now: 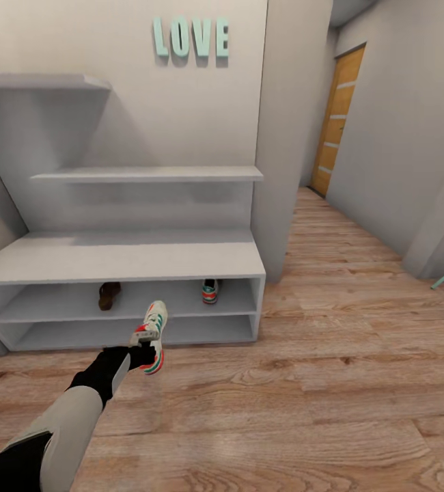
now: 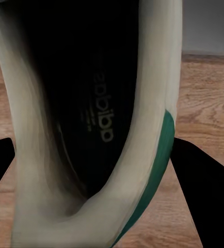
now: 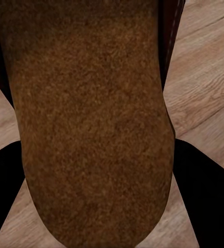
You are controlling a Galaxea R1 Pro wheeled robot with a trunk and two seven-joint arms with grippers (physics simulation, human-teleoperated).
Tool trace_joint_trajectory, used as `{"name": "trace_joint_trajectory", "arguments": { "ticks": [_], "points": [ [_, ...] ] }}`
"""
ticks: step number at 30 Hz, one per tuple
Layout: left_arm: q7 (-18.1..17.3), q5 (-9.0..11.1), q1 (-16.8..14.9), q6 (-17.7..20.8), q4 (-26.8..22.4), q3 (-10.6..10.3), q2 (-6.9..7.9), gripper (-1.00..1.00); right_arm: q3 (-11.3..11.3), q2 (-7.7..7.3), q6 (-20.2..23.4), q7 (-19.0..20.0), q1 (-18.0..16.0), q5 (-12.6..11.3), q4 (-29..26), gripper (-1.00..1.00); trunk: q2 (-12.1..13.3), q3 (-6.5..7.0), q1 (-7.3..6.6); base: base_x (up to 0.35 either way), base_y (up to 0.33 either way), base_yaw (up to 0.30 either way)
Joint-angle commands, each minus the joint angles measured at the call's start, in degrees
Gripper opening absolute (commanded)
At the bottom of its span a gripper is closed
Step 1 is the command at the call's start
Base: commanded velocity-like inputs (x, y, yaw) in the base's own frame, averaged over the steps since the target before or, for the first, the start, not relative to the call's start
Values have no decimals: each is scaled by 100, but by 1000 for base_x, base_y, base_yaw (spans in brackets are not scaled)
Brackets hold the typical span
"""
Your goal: Pick up the two gym shoes and the two sandals from the corridor floor and place them onto the hallstand (shoe rack) in the corridor, making sure they are on the rack and not on the floor. Arrange them so the two gym shoes are next to each other and the two sandals are next to each other.
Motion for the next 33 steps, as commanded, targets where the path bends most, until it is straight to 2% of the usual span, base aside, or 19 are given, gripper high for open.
{"name": "trace_joint_trajectory", "arguments": {
  "ticks": [1,3,4,7,16,22,24,27,33],
  "points": [
    [-48,-62,-32,155,-135,45,-39,-100,-14,-1,31,43,-4,-57,-11,-100,-44,-25,22,0,0,0],
    [-31,-65,-81,358,-229,40,-93,-100,-13,-4,32,45,-4,-55,-16,-100,-124,-69,66,0,0,0],
    [-7,-68,-176,678,-309,-34,-160,-100,-14,-5,33,46,-4,-51,-19,-100,-164,-95,88,0,0,0],
    [19,-70,-340,940,-340,-293,-193,-100,-10,0,33,47,-4,-50,-21,-100,-284,-175,154,0,0,0],
    [26,-98,-360,998,-342,-355,-199,-100,-7,2,33,47,-4,-50,-18,-100,-645,-419,351,0,0,0],
    [53,-273,-502,1316,-345,-712,-214,-100,-7,2,33,47,-4,-50,-17,-100,-886,-581,483,0,0,0],
    [144,-304,-541,1399,-353,-824,-259,-100,-7,2,33,47,-4,-50,-17,-100,-966,-636,527,0,0,0],
    [480,-302,-569,1452,-465,-884,-321,-100,-7,2,31,47,-4,-50,-16,-100,-1086,-708,593,0,0,0],
    [582,-283,-568,1450,-515,-879,-329,-100,-7,9,20,47,-4,-41,-8,-100,-1127,-736,615,0,0,0]
  ]
}}
